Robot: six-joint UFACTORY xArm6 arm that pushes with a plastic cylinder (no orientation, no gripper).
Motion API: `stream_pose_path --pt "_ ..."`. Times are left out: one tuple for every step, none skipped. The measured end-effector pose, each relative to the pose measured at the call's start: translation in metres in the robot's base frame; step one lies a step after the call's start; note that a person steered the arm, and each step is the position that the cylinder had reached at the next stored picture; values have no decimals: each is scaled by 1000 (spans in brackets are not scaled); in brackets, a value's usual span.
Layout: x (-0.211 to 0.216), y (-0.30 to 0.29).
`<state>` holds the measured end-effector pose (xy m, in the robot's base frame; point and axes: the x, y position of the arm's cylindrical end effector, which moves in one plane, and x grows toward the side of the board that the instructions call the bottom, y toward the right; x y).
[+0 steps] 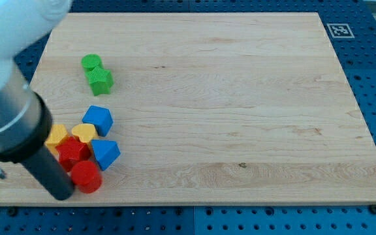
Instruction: Separate the red circle from group of blocks
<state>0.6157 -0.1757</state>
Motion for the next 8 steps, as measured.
stream_pose_path --pt "3 5" --pt "1 5" --pt "0 16" --pt "-3 21" --pt "-13 20" --pt "-14 37" --pt "-23 42" --pt "-44 60"
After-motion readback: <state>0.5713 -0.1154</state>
